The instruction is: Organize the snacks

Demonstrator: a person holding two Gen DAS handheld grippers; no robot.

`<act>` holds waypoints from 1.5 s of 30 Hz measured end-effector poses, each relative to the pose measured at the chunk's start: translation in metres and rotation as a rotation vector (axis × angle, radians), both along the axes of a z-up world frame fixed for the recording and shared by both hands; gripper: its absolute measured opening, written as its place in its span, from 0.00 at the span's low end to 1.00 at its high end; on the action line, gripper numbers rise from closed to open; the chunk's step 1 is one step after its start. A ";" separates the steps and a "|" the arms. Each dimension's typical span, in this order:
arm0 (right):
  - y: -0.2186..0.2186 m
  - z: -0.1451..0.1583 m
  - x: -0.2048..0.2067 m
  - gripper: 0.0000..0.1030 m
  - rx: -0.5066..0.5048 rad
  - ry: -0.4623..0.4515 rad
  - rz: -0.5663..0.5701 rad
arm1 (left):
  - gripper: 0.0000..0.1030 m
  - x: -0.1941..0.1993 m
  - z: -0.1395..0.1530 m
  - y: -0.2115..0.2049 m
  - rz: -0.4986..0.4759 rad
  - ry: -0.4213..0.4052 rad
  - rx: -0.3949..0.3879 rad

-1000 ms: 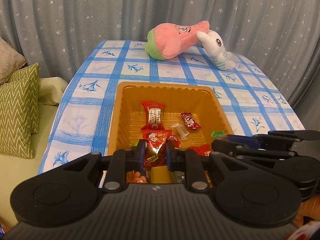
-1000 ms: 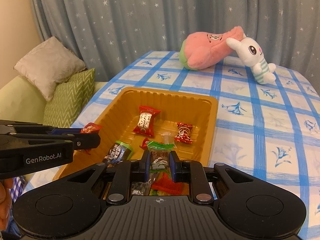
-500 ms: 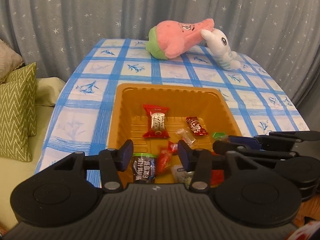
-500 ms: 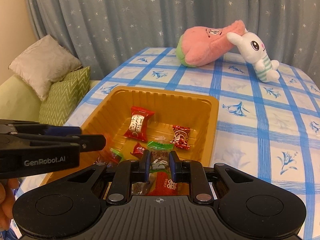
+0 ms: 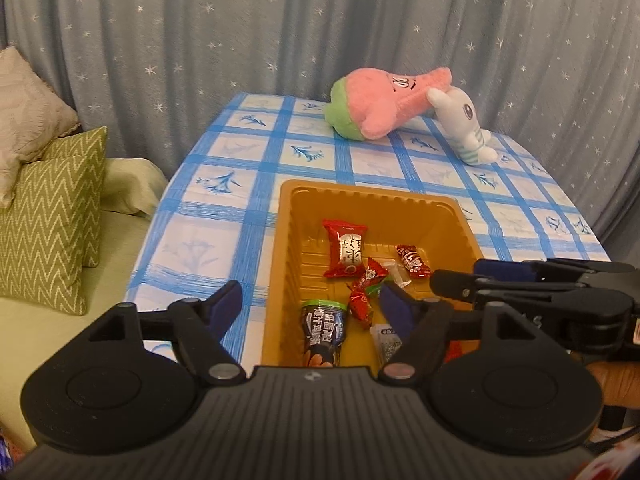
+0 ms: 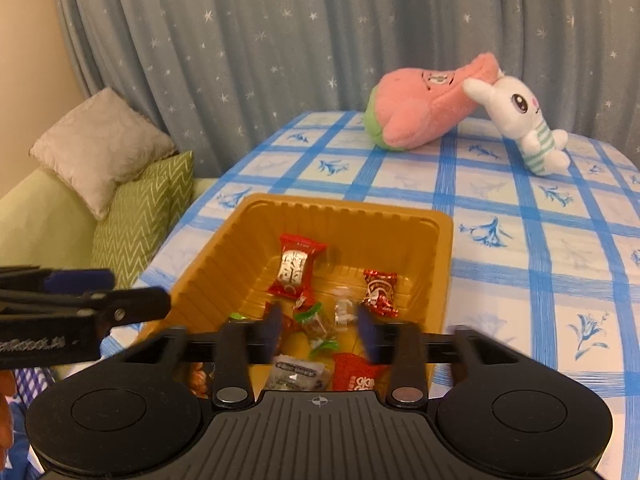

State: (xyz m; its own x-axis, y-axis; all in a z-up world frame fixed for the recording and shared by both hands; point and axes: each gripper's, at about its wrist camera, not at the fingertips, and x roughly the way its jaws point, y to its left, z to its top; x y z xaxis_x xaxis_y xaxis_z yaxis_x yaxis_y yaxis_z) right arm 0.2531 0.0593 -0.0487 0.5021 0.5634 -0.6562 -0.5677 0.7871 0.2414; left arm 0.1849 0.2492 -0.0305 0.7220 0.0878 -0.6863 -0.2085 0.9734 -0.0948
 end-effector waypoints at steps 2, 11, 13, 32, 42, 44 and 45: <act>-0.003 0.005 -0.002 0.50 0.005 0.000 -0.005 | 0.75 -0.006 0.004 -0.001 0.004 -0.006 0.000; -0.028 0.028 -0.033 0.62 -0.013 0.018 -0.063 | 0.98 -0.048 0.021 -0.018 0.030 -0.012 0.025; -0.038 0.032 -0.044 0.72 -0.007 0.026 -0.089 | 1.00 -0.059 0.025 -0.023 0.025 -0.011 0.028; -0.120 0.070 -0.160 0.83 -0.067 0.055 -0.206 | 1.00 -0.159 0.062 -0.090 -0.006 -0.004 0.002; -0.139 0.088 -0.201 0.83 -0.062 0.026 -0.228 | 1.00 -0.192 0.070 -0.112 0.000 -0.001 0.054; -0.141 0.092 -0.208 0.83 -0.060 0.018 -0.226 | 1.00 -0.196 0.071 -0.114 0.002 -0.007 0.055; -0.142 0.093 -0.211 0.84 -0.058 0.015 -0.226 | 1.00 -0.199 0.072 -0.116 0.001 -0.011 0.056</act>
